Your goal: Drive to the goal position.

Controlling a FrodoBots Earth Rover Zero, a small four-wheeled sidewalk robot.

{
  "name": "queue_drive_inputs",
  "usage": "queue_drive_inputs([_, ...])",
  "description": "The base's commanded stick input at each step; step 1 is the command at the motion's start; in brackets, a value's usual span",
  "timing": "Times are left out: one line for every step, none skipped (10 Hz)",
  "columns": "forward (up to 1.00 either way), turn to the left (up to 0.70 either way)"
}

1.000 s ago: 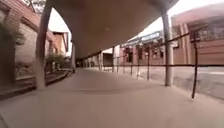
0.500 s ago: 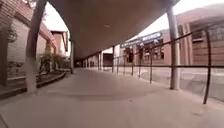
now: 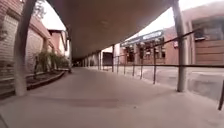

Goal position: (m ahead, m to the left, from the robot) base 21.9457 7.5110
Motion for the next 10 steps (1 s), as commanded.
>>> queue_drive_inputs([0.7,0.17])
queue_drive_inputs([0.7,0.0])
queue_drive_inputs([0.7,0.0])
queue_drive_inputs([0.7,0.0])
queue_drive_inputs([0.7,0.0])
queue_drive_inputs([0.7,0.0])
queue_drive_inputs([0.7,0.0])
queue_drive_inputs([0.7,0.0])
queue_drive_inputs([0.7,0.0])
queue_drive_inputs([0.7,0.0])
